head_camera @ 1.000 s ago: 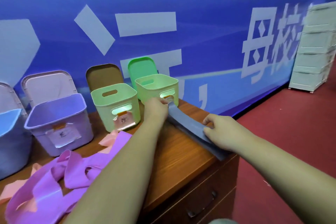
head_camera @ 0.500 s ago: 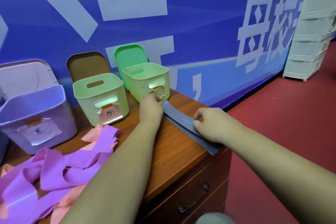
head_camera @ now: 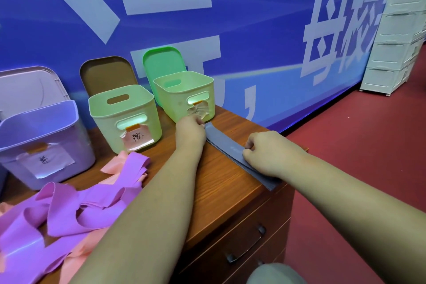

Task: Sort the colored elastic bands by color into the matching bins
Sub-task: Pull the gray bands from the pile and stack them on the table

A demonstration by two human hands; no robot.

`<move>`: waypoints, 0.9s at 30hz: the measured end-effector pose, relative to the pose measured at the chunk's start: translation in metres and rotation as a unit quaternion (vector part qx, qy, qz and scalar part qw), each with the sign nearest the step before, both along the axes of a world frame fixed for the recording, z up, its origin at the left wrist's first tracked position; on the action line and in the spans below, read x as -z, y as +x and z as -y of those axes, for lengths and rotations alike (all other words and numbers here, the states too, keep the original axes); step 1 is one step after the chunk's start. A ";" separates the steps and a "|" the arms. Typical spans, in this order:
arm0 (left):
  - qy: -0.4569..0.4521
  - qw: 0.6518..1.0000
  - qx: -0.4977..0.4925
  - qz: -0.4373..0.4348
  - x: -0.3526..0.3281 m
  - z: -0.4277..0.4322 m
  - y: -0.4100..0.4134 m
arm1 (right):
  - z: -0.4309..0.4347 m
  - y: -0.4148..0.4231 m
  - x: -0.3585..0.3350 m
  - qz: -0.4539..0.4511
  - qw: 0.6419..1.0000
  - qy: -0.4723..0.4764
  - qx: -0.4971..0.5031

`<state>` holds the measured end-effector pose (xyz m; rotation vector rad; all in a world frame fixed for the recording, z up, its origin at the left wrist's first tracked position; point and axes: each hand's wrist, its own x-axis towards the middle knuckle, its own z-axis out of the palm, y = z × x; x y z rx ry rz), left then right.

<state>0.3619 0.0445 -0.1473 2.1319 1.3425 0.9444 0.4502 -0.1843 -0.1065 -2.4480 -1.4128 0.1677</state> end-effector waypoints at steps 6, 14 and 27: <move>-0.006 1.000 -0.002 -0.014 0.001 -0.003 0.002 | -0.004 -0.003 0.004 0.037 0.999 -0.019 -0.005; -0.005 1.000 0.005 -0.018 0.001 -0.002 -0.001 | -0.009 -0.005 0.001 0.091 0.995 -0.045 -0.001; -0.117 0.988 -0.010 0.105 -0.005 0.000 -0.018 | -0.073 -0.014 0.004 0.051 0.998 -0.035 -0.005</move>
